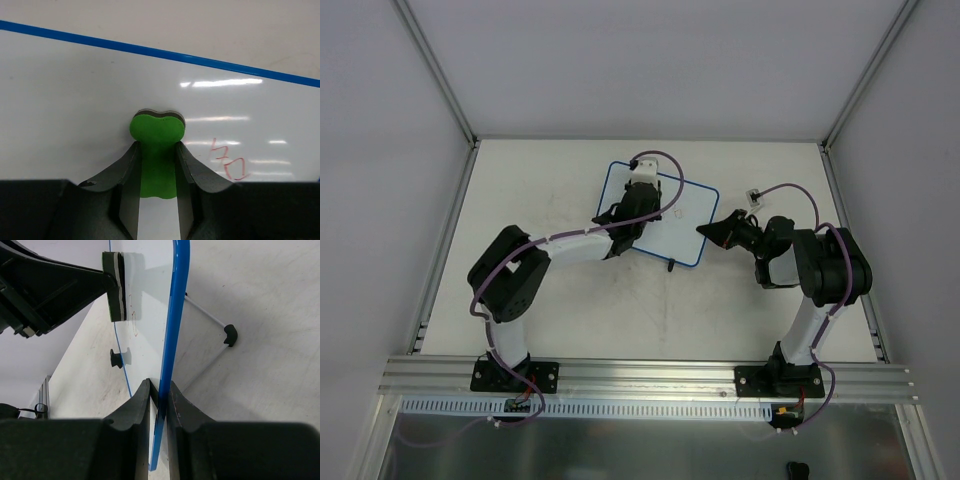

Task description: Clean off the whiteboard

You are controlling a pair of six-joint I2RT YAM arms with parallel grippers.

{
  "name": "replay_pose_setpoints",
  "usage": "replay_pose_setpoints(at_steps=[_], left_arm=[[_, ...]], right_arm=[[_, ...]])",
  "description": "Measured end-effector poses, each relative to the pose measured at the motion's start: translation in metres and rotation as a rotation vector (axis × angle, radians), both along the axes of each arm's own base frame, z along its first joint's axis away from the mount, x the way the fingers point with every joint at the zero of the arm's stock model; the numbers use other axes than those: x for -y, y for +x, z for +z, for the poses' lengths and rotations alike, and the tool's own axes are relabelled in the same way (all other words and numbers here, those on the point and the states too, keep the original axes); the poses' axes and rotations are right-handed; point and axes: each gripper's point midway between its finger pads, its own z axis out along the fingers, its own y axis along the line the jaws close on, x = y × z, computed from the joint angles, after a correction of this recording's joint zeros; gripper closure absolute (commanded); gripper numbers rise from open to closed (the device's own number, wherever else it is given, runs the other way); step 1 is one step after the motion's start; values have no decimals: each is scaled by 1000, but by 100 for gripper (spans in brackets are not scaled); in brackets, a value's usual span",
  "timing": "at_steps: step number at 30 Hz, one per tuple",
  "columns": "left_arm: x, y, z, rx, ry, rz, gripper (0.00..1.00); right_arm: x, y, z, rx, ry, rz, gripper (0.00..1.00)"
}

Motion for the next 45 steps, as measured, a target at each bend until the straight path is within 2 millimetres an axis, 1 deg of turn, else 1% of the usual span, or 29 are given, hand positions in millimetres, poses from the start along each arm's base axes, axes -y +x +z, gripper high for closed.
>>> replay_pose_setpoints(at_steps=[4, 7, 12, 16, 23, 28, 34, 38, 41, 45], left_arm=[[35, -7, 4, 14, -8, -54, 100], [55, -15, 2, 16, -11, -89, 100], [77, -26, 1, 19, -17, -130, 100], [84, -30, -1, 20, -18, -146, 100], [84, -31, -1, 25, -8, -157, 100], [85, -34, -2, 44, 38, -174, 100], [76, -37, -10, 51, 102, -145, 100], [61, -37, -17, 35, 102, -118, 100], [36, -32, -21, 14, 89, -70, 100], [9, -22, -20, 0, 65, -6, 100]], right_arm=[[0, 0, 0, -1, 0, 0, 100], [0, 0, 0, -2, 0, -1, 100], [0, 0, -1, -5, -1, -3, 100], [0, 0, -1, -5, -1, -3, 100], [0, 0, -1, -5, -1, -3, 100], [0, 0, -1, -5, -1, -2, 100], [0, 0, -1, -3, -1, -2, 100], [0, 0, -1, -5, -1, -3, 100], [0, 0, -1, -5, -1, -4, 100], [0, 0, -1, -6, -1, -4, 100]])
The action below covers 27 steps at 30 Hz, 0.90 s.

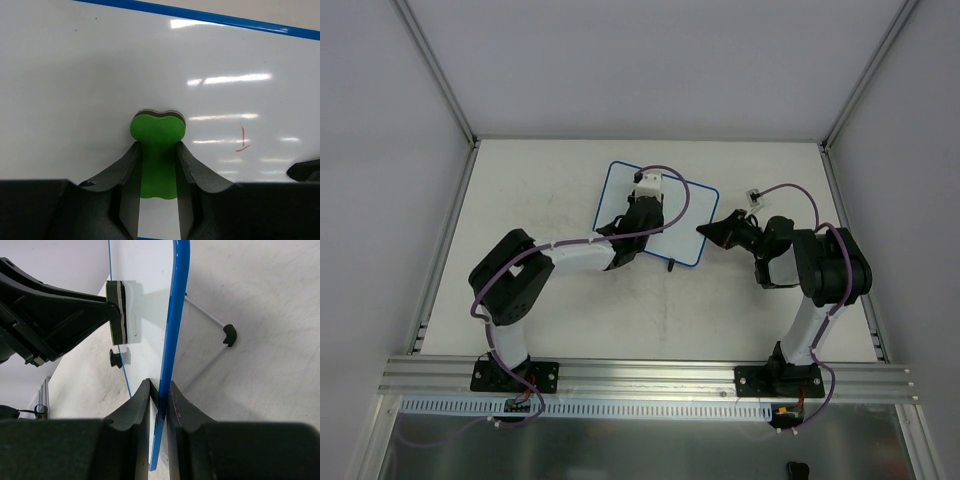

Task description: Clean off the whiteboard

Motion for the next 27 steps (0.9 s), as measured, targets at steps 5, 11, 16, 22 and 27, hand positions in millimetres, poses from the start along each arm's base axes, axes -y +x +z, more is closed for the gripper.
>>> replay_pose_setpoints(at_steps=[5, 11, 16, 22, 27], left_arm=[[-5, 1, 0, -5, -24, 9, 100], [6, -2, 1, 6, 9, -2, 100], [42, -13, 4, 34, 68, -74, 100], [83, -35, -2, 55, 132, -189, 100], [82, -33, -2, 50, 129, -185, 100]], right_arm=[[0, 0, 0, 1, 0, 2, 100], [0, 0, 0, -1, 0, 1, 100], [0, 0, 0, -1, 0, 1, 100], [0, 0, 0, 0, 0, 1, 100], [0, 0, 0, -1, -1, -3, 100]])
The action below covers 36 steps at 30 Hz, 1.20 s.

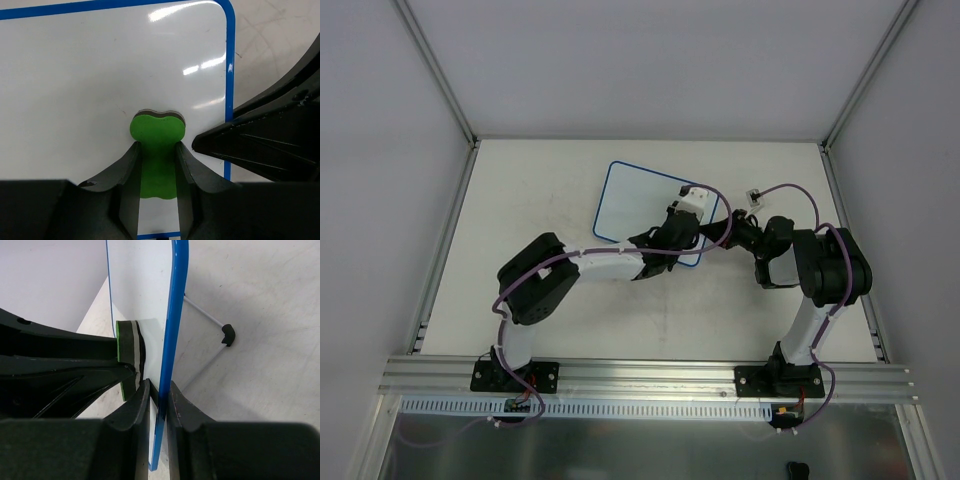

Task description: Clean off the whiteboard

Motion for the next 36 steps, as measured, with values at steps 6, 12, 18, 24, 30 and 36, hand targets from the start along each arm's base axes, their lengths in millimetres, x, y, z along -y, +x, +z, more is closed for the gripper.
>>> replay_pose_setpoints(at_steps=[6, 12, 18, 24, 30, 36], left_arm=[[-22, 21, 7, -58, -77, 38, 100], [-86, 63, 23, -49, -115, 195, 100], [-132, 50, 8, -70, -77, 290, 100], [-203, 13, -19, -153, -36, 397, 100], [-275, -12, 2, -156, -145, 556, 95], [-313, -31, -10, -289, -211, 645, 91]], right_arm=[[0, 1, -1, -3, -1, -5, 100], [0, 0, 1, 0, 0, -2, 100], [-1, -1, 1, 2, 0, 6, 100], [-1, -3, 2, 4, 0, 9, 100], [-1, -3, 2, 4, 0, 9, 100], [-1, -3, 2, 4, 1, 9, 100]])
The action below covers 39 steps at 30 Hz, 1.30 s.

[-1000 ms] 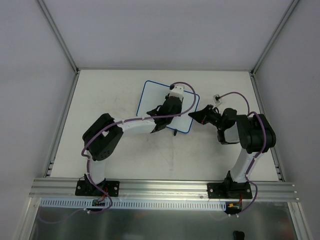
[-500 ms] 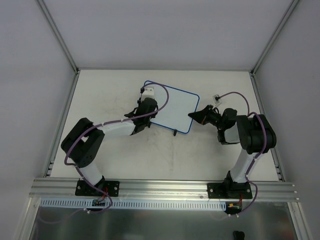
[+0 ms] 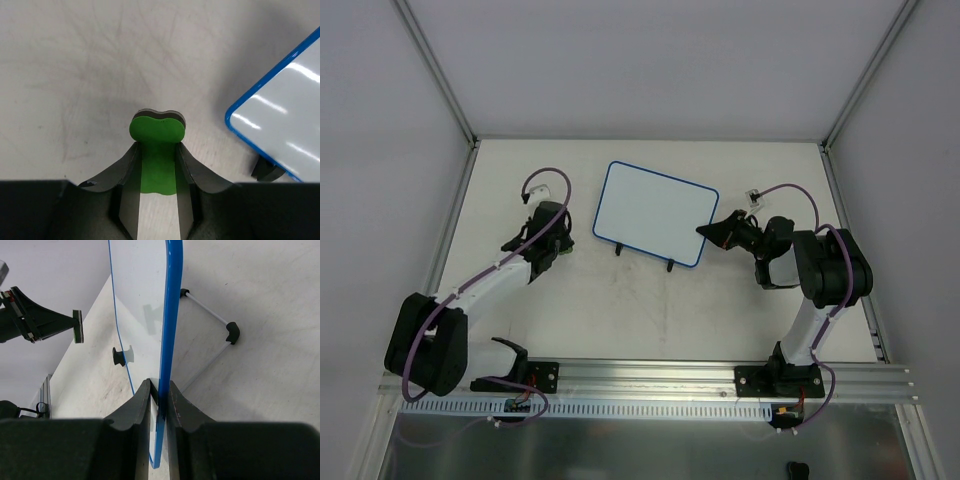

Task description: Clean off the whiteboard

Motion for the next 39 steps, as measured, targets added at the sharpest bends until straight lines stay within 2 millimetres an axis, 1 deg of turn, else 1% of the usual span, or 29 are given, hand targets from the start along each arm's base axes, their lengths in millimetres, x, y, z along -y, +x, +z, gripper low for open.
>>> replay_pose_setpoints(at_steps=[5, 8, 9, 12, 13, 15, 16, 17, 19, 22, 25, 26, 28, 29, 30, 31, 32, 34, 35, 37, 39], left_arm=[[-8, -26, -30, -157, -65, 1, 90], [-10, -35, -43, -217, -94, 9, 85], [-10, -37, -47, -235, -101, 10, 75], [-9, -42, -55, -276, -115, 6, 54], [-8, -43, -57, -286, -119, -1, 43], [-5, -45, -58, -298, -132, -12, 32], [-4, -45, -58, -300, -135, -15, 30], [-4, -46, -58, -301, -139, -17, 28], [-2, -46, -58, -304, -147, -23, 27], [-1, -46, -58, -307, -155, -26, 26], [-1, -46, -58, -306, -157, -26, 26], [-1, -46, -57, -304, -158, -26, 26], [-1, -46, -55, -297, -161, -28, 25], [-1, -45, -54, -292, -163, -29, 25], [-1, -45, -52, -285, -164, -29, 25], [-1, -44, -50, -279, -166, -30, 22], [-1, -44, -48, -273, -168, -31, 20], [0, -44, -45, -264, -171, -33, 19], [0, -43, -44, -259, -173, -34, 18], [0, -43, -41, -249, -176, -36, 18], [0, -42, -37, -236, -180, -38, 17]], right_arm=[[0, 0, 0, 0, 0, 0, 100], [0, 0, 0, 0, 0, 0, 100], [0, 0, 0, 0, 0, 0, 100], [0, 0, 0, 0, 0, -1, 100], [0, 0, 0, 0, 0, -1, 99], [0, 0, 0, 0, 0, -1, 97], [0, 0, 0, 0, 0, -1, 96], [0, 0, 0, 0, 0, 0, 90], [0, 0, 0, 0, 0, -1, 89], [0, 0, 0, 0, 0, -1, 81], [1, 1, 0, 3, -3, -5, 77], [1, 1, -1, 5, -4, -5, 71], [2, 1, -2, 9, -13, -10, 65], [2, 1, -3, 6, -16, -10, 59], [2, 0, -5, 1, -19, -12, 55], [2, -1, -8, -6, -24, -12, 47], [3, -2, -9, -10, -27, -15, 34], [4, -2, -11, -11, -32, -15, 31], [4, -2, -12, -11, -35, -16, 23], [5, -3, -13, -12, -39, -18, 18], [5, -4, -15, -17, -41, -18, 11]])
